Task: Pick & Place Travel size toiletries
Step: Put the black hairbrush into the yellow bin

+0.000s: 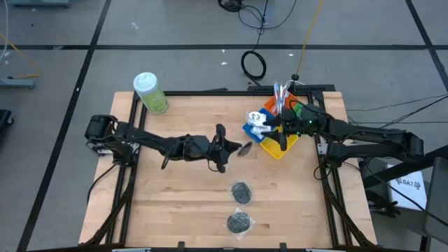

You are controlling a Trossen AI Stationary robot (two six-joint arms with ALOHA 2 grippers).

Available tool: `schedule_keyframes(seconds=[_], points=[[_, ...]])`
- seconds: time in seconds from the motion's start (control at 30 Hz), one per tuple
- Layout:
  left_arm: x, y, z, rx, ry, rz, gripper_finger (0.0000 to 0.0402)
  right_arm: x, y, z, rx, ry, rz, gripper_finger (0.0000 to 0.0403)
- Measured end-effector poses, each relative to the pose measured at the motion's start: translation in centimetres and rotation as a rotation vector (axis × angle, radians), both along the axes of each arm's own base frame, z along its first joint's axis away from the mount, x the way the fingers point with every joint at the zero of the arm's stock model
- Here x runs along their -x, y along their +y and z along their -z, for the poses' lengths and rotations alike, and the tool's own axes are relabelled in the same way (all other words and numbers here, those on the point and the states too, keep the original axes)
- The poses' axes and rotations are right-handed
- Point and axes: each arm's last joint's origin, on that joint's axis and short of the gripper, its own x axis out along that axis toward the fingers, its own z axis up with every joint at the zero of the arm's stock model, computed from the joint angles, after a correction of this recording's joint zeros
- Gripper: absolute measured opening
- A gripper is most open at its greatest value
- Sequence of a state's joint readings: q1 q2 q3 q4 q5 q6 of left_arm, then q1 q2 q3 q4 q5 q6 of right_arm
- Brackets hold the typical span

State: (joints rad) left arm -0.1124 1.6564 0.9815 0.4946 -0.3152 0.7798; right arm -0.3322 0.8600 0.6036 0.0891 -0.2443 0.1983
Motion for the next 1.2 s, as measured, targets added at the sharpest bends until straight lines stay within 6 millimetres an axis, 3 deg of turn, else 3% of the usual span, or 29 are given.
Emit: schedule_keyframes(seconds=[0.23,0.4,0.6,0.9,1.2], points=[[-0.6,-1.9,-3.8,-0.145,-0.082,0.068,0.0,0.1,-0.4,1.5,-0.022,-0.018,0.068,0.0262],[-0.5,-2.5,-6.0,-0.193,-0.087,0.081,0.0,-0.2,0.1,1.9,-0.03,-0.233,-0.141,0.0274],[0.2,-2.9,-7.1,-0.229,-0.072,0.077,0.0,0.0,0.7,2.5,-0.07,-0.412,-0.34,0.0269],[1.0,-3.4,-8.4,-0.217,-0.126,0.111,0.0,-1.4,0.6,4.2,-0.094,-0.407,-0.335,0.029],[0.9,-3.0,-8.3,-0.185,-0.115,0.084,0.0,-3.0,2.1,3.5,-0.083,-0.47,-0.485,0.0294]])
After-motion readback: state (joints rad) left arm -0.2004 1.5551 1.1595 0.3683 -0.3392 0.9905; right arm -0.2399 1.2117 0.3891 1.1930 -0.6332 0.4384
